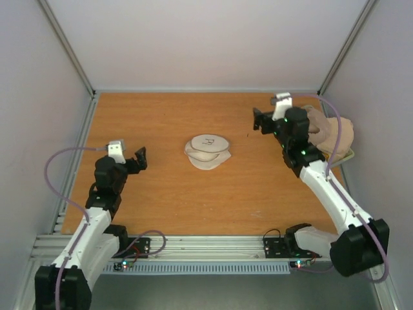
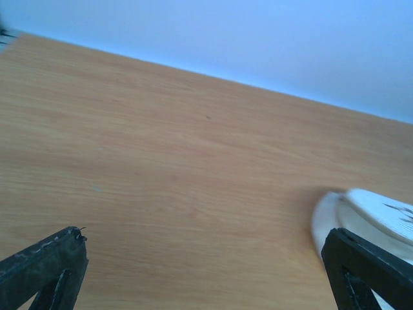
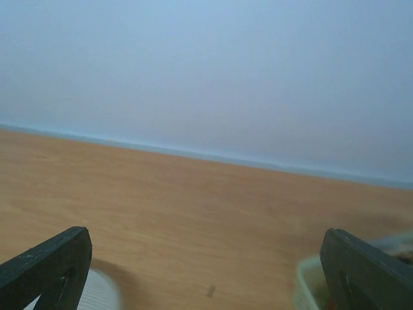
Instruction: Unzip the laundry bag and remove the bra
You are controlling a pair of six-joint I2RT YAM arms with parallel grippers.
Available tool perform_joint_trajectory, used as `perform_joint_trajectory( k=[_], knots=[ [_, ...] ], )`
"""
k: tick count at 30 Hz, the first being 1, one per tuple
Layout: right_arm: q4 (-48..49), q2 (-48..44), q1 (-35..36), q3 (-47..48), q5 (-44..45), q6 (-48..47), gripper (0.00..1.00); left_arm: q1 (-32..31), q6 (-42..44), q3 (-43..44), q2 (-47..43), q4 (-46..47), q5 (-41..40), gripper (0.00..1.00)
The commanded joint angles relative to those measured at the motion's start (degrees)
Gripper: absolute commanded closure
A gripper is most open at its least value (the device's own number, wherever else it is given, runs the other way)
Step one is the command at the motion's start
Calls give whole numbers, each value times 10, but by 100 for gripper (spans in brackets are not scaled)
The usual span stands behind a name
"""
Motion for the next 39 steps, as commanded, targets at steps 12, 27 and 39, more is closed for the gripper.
perform_joint_trajectory(
  k=[12, 27, 39],
  knots=[
    [499, -122, -185, -448, 31, 19, 2, 108, 107, -110, 73, 266, -59, 1],
    [1013, 240, -221, -545, -113, 8, 2, 103, 110, 55, 362, 310, 4, 1],
    [860, 223, -203, -482, -97, -11, 2, 35, 171, 42, 452, 425, -35, 1]
  ],
)
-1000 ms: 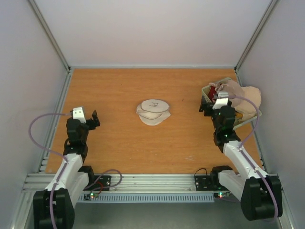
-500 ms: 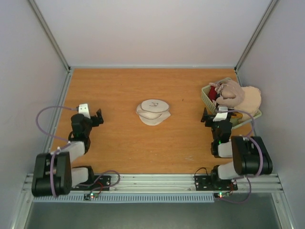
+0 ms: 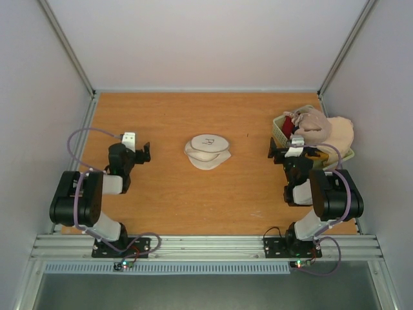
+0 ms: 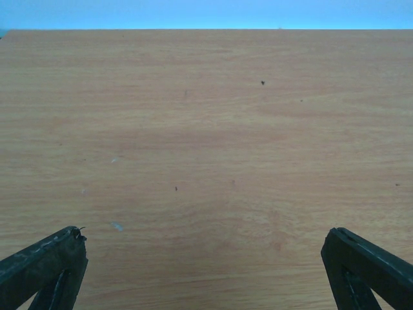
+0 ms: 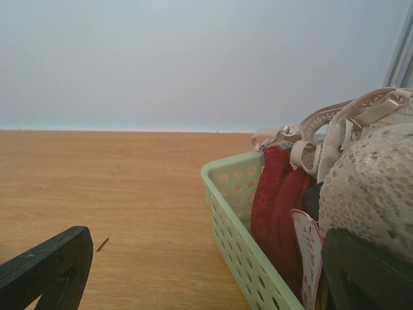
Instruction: Unzip the laundry bag and remove the bra
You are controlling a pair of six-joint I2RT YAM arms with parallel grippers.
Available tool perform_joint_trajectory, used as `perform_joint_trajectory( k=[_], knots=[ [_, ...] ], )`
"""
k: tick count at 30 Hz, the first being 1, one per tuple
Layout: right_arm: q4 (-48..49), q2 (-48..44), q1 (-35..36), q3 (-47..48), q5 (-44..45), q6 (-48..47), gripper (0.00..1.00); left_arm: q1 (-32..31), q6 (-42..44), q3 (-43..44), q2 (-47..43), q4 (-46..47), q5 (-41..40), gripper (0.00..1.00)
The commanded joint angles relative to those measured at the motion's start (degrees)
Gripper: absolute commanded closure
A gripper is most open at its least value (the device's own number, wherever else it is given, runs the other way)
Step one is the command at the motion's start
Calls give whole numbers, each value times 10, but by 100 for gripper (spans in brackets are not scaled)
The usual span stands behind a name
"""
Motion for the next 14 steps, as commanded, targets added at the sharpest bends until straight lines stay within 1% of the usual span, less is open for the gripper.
perform_joint_trajectory(
  k=[1, 14],
  knots=[
    [20, -8, 3, 1, 7, -11, 2, -13, 17, 3, 2, 66, -30, 1],
    [20, -7, 3, 2, 7, -11, 1, -13, 18, 3, 9, 83, -27, 1]
  ],
)
